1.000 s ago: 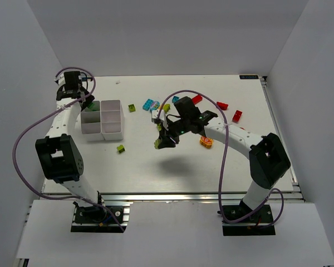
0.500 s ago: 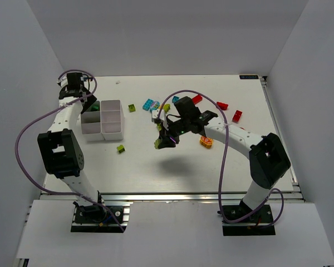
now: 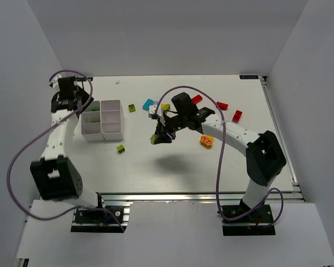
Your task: Sort the legos into containers by color
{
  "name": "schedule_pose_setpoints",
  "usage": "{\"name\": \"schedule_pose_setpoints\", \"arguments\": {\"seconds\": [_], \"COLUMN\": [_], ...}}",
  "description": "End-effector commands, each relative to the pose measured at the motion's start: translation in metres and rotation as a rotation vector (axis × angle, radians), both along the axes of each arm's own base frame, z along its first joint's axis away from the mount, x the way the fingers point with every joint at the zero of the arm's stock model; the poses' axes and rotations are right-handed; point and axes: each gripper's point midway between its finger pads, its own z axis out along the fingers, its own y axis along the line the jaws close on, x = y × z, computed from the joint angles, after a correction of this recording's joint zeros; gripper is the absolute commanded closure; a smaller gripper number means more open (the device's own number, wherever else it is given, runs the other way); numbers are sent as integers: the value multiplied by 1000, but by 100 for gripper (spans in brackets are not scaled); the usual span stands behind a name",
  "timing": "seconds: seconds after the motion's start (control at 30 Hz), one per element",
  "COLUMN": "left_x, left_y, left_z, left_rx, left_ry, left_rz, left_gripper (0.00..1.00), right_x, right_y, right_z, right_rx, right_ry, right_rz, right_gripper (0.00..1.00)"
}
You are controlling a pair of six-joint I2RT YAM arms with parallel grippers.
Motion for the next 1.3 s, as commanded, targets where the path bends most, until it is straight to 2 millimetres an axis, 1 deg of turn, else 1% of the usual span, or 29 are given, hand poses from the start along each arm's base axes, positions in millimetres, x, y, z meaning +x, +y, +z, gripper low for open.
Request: {"name": "schedule_pose_setpoints", "arguments": {"seconds": [0.0,0.03,0.07,0.1,0.13,0.17,0.2,0.23,0.27,0.3,0.33,0.37,0.4,0.43,0.47,0.5,0.53,0.57,0.6,0.63,0.67,0.8,0.83,0.87,0.9,0.93,0.97,1.13,1.27], "left_x": [-39,-48,-63,-75,-83,-99,-108,-116,-127,-138,-144,-154,-161,-166,-175,-181,-186,-192,-196,-201,-205,-211,-213,-213,-214,-215,-216,-218,-218], "left_y": [-13,-16,-20,-23,-26,-30,-32,-33,-31,-31,-30,-29,-28,-27,-28,-27,-27,-28,-27,-28,-28,-29,-29,-29,-29,-28,-29,-31,-32], "left_z": [55,58,74,66,69,79,82,83,83,93,104,104,109,121,118,122,128,128,130,136,135,138,137,139,139,140,139,133,128], "left_rx": [-30,-48,-55,-71,-88,-96,-101,-106,-99,-88,-74,-62,-47,-36,-35,-26,-22,-21,-17,-13,-10,0,3,8,10,14,17,7,-3], "left_ry": [-161,-173,-223,-200,-214,-236,-241,-242,-223,-243,-258,-230,-227,-241,-210,-214,-221,-210,-214,-230,-223,-215,-208,-209,-205,-206,-203,-187,-182], "left_rz": [-19,-14,-16,-11,-9,-13,-11,-4,11,19,19,25,25,26,27,29,30,34,36,38,37,26,24,20,19,18,15,6,5], "left_gripper": [43,42,40,38,37,37,36,35,34,33,32,32,32,32,32,32,32,32,32,32,32,32,32,31,31,31,31,31,31], "right_x": [18,19,21,29,23,24,31,29,29,33,30,33,33,39,47,45,49,58,55,59,62,68,71,71,71,72,72,73,73], "right_y": [29,39,46,60,70,80,89,108,118,129,147,159,172,185,197,208,220,230,239,246,259,284,290,293,295,297,297,300,303], "right_z": [30,31,32,41,42,47,43,58,63,54,73,60,63,86,69,71,93,75,77,76,77,73,55,62,60,51,51,27,15], "right_rx": [109,121,141,198,223,262,275,353,384,393,469,473,495,562,551,570,631,613,627,635,653,685,666,682,682,674,679,647,639], "right_ry": [-86,-95,-109,-164,-179,-209,-237,-291,-318,-332,-383,-374,-392,-439,-436,-442,-473,-476,-484,-494,-520,-576,-573,-585,-602,-608,-615,-632,-657], "right_rz": [19,21,24,18,31,33,4,4,4,-2,11,4,-23,-42,-72,-79,-102,-130,-131,-142,-154,-177,-178,-188,-190,-196,-200,-194,-182], "right_gripper": [100,100,100,100,100,100,100,100,100,100,100,100,100,100,100,100,100,100,100,100,100,100,100,100,100,100,100,100,100]}}
